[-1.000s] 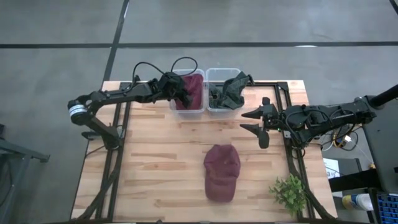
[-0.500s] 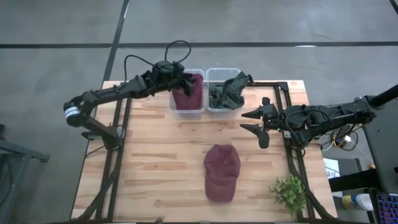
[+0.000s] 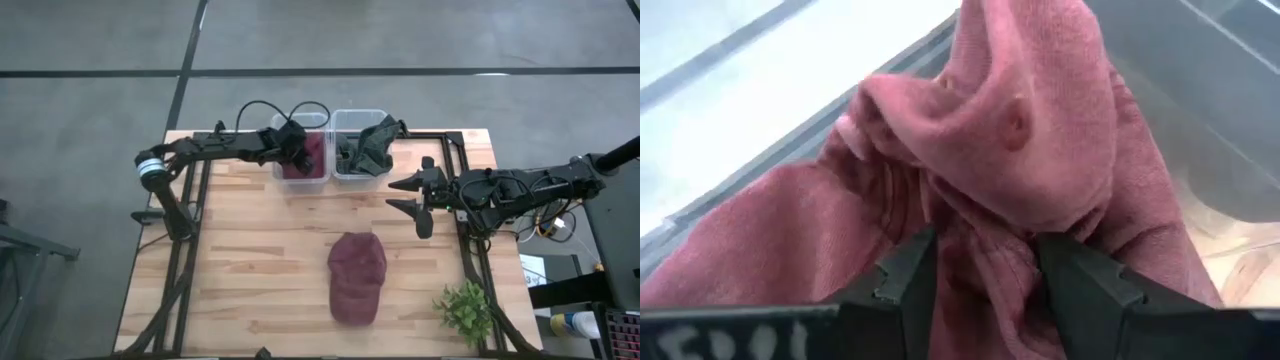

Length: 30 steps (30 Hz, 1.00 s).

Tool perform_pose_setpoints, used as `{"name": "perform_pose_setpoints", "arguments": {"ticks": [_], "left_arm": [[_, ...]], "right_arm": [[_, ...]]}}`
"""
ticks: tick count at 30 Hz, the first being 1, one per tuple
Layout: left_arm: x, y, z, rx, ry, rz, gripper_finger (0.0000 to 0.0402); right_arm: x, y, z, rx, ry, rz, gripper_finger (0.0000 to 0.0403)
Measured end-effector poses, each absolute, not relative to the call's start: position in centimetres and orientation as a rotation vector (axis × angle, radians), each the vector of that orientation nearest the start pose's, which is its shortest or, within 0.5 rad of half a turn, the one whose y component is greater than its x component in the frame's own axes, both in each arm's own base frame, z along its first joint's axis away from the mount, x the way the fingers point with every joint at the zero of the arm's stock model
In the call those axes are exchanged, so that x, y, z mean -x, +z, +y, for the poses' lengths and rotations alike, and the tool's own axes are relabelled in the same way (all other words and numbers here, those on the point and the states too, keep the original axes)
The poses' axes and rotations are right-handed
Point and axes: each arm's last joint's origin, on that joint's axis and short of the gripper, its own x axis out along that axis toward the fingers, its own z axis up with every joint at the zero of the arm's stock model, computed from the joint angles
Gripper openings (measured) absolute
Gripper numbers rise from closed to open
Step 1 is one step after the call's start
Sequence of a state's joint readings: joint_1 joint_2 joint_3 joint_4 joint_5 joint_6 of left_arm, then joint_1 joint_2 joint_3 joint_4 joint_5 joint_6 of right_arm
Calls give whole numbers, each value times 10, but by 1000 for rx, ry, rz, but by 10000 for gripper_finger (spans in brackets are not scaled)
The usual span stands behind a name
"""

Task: Pick & Place hat
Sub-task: Put the top red cap into the left transparent bin, then put the red cap into the left transparent bin

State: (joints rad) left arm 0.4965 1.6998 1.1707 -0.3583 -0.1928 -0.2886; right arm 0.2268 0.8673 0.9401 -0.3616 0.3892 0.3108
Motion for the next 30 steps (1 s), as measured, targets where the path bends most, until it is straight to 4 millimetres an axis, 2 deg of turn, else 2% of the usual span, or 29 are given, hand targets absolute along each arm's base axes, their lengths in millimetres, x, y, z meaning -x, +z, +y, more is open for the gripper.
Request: {"name": "perform_pose_setpoints", "arguments": {"ticks": [3, 6, 9, 13, 15, 22, 30], "left_arm": [[-314, 211, 175, 415, 774, 814, 165], [-312, 222, 173, 408, 770, 777, 165], [-306, 243, 168, 392, 763, 734, 165], [-294, 292, 163, 339, 761, 567, 165], [-288, 306, 161, 316, 765, 530, 165], [-267, 341, 148, 314, 760, 405, 165], [-247, 377, 110, 307, 660, 269, 165]], "right_arm": [[-178, 356, 30, -229, -204, 247, 203], [-178, 356, 30, -232, -204, 247, 203], [-178, 356, 30, -232, -204, 246, 203], [-178, 356, 30, -228, -203, 247, 203], [-178, 356, 30, -224, -203, 247, 203], [-178, 356, 30, -223, -201, 248, 203], [-178, 356, 30, -224, -197, 249, 203]]}}
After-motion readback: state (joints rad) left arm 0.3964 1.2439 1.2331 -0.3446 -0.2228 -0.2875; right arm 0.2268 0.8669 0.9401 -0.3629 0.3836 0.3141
